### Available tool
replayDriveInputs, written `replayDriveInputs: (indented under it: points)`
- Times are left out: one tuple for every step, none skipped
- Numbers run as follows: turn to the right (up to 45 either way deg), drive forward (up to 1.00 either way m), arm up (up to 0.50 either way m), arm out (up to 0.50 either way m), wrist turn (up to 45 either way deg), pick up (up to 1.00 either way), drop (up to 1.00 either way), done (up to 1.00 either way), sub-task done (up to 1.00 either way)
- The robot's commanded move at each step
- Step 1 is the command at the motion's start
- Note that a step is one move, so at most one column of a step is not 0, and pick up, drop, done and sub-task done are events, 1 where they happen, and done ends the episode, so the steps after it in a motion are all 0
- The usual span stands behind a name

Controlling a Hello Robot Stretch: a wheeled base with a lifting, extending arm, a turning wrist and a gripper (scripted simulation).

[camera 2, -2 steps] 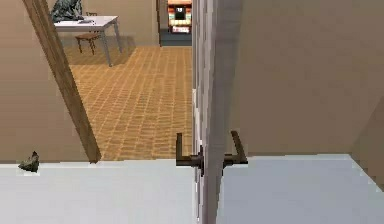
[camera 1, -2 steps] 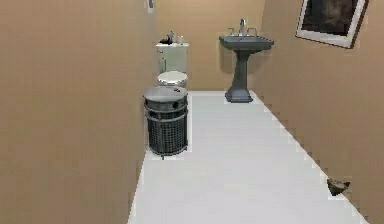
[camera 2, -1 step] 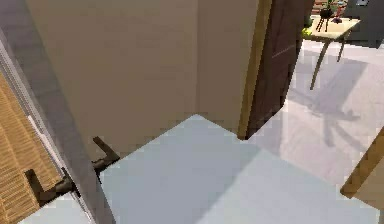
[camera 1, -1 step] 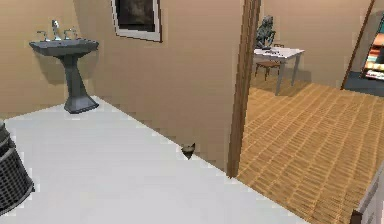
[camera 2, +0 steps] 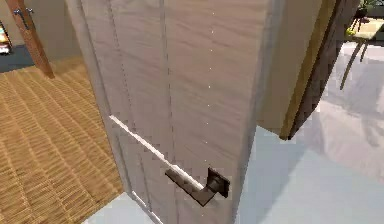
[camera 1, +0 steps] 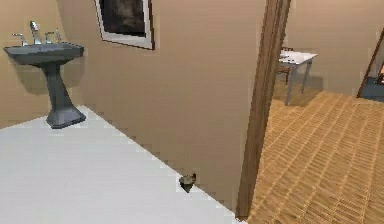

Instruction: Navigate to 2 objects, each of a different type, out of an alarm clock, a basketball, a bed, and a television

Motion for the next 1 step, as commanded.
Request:
replayDriveInputs:
  points:
    - [36.0,0.00,0.00,0.00,0.0,0.00,0.00,0.00,0.00]
